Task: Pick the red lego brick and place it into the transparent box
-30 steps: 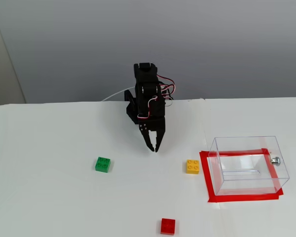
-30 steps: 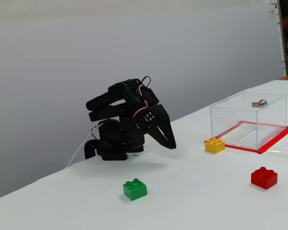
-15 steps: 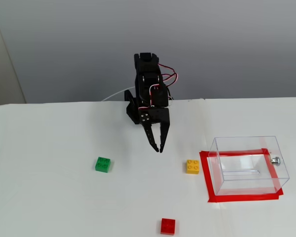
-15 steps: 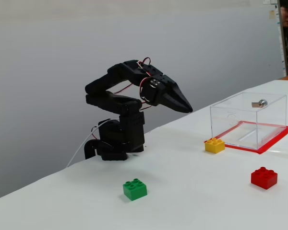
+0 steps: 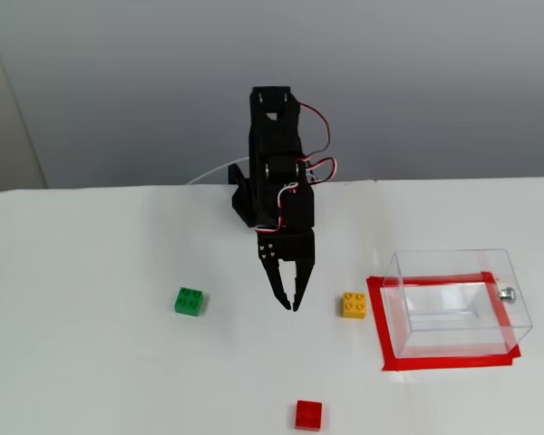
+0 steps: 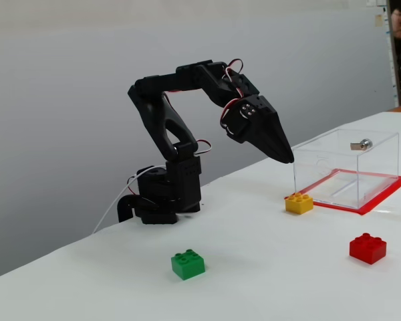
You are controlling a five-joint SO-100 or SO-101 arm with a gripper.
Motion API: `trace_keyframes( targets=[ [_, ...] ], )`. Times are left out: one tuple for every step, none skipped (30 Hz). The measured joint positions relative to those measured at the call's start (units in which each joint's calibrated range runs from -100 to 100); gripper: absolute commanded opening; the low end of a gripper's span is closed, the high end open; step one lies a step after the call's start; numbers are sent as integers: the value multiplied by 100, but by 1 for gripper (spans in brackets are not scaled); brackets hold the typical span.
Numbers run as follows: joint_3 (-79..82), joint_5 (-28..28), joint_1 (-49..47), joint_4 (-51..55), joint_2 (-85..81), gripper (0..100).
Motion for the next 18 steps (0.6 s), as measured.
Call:
trace_keyframes(
  targets=[
    [-132, 0, 0, -9, 178, 1],
    [-282, 0, 0, -9, 364, 1],
    [-397, 0, 0, -9, 516, 1],
    [-521, 0, 0, -9, 685, 1],
    [-627, 0, 0, -9, 837, 1],
    [-741, -5, -21, -9, 989, 1],
    [-856, -5, -64, -9, 1159, 1],
    [-953, -10, -96, -9, 1285, 1],
    [-1050, -29, -139, -17, 1412, 1],
    [-1147, -73, -171, -43, 1531, 1],
    [-1236, -142, -214, -43, 1649, 1],
    [-1333, -220, -267, -43, 1776, 1],
    [-1421, -293, -310, -43, 1886, 1],
    [-1509, -371, -363, -43, 2013, 1],
    [-1606, -440, -417, -34, 2131, 1],
    [-1695, -493, -470, -34, 2249, 1],
    [-1774, -528, -524, -34, 2342, 1],
    [-1827, -562, -566, -34, 2436, 1]
  ],
)
